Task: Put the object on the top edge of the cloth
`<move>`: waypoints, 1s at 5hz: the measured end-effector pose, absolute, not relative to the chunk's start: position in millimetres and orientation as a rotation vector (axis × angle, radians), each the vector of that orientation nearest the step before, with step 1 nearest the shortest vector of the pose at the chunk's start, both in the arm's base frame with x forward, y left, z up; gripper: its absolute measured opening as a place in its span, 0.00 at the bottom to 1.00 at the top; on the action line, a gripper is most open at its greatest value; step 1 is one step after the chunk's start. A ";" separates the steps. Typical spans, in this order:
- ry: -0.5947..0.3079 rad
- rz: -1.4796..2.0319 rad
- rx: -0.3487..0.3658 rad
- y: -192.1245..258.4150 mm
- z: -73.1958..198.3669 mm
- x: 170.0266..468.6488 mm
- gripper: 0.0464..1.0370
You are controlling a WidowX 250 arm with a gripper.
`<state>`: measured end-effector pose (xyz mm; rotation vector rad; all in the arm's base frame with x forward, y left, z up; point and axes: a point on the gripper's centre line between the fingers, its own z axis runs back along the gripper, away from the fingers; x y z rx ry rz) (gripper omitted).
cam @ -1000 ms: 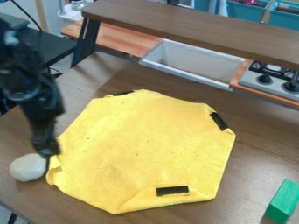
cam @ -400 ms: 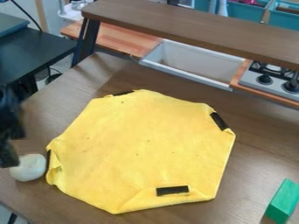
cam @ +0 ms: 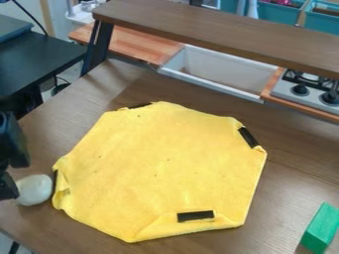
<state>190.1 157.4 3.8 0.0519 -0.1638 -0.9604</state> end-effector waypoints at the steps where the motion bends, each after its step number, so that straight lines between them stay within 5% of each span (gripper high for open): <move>1: -0.160 -0.956 0.043 152.0 2.0 190.4 0.96; 3: -0.141 -0.952 0.051 140.1 -8.2 198.6 0.96; 5: -0.120 -0.884 0.089 138.6 -20.4 208.0 0.79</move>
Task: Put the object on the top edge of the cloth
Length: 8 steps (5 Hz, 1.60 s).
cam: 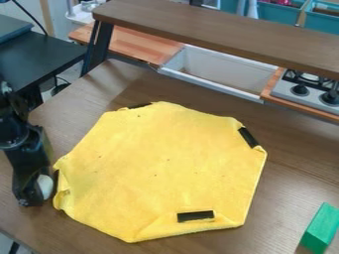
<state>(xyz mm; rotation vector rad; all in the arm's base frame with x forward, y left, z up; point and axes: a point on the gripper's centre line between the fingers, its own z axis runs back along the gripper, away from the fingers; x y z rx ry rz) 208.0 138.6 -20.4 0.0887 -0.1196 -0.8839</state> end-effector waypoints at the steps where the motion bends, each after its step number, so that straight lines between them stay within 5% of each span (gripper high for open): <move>1: -0.119 -0.871 0.073 137.2 -20.3 207.7 0.78; 4: -0.230 -0.827 -0.031 109.6 34.9 233.9 0.78; 6: -0.289 -0.781 0.045 61.4 18.6 301.6 0.78; 8: -0.348 -0.718 0.064 11.0 29.7 373.8 0.78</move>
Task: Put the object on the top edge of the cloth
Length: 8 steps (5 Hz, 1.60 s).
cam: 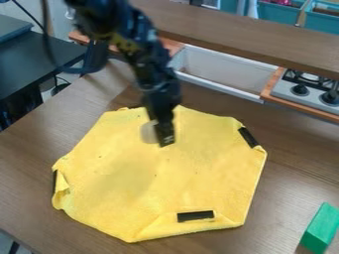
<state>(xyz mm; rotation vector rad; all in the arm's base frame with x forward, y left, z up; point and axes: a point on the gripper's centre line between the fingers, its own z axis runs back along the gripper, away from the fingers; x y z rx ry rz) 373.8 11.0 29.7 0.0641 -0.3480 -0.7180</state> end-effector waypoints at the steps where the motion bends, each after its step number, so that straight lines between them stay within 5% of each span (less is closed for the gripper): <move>1: -0.350 -0.705 0.075 -15.4 22.8 401.1 0.78; 6: -0.340 -0.538 0.161 32.2 12.8 431.8 0.78; 8: -0.295 -0.574 0.129 36.4 -3.8 408.6 0.78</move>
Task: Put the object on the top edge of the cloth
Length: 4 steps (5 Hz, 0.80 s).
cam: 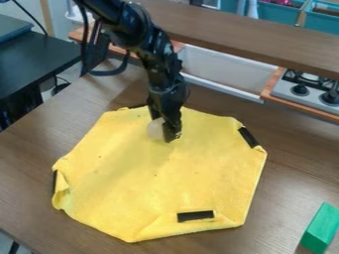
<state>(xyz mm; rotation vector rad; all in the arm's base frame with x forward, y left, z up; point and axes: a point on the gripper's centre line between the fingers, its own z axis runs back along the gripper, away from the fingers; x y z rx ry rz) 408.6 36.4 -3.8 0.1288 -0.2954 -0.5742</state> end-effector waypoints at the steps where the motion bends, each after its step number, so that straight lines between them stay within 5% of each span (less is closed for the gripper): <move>1: -0.328 -0.648 0.117 33.0 9.3 385.6 0.78; 4: -0.376 -0.822 0.103 56.5 22.3 316.9 0.78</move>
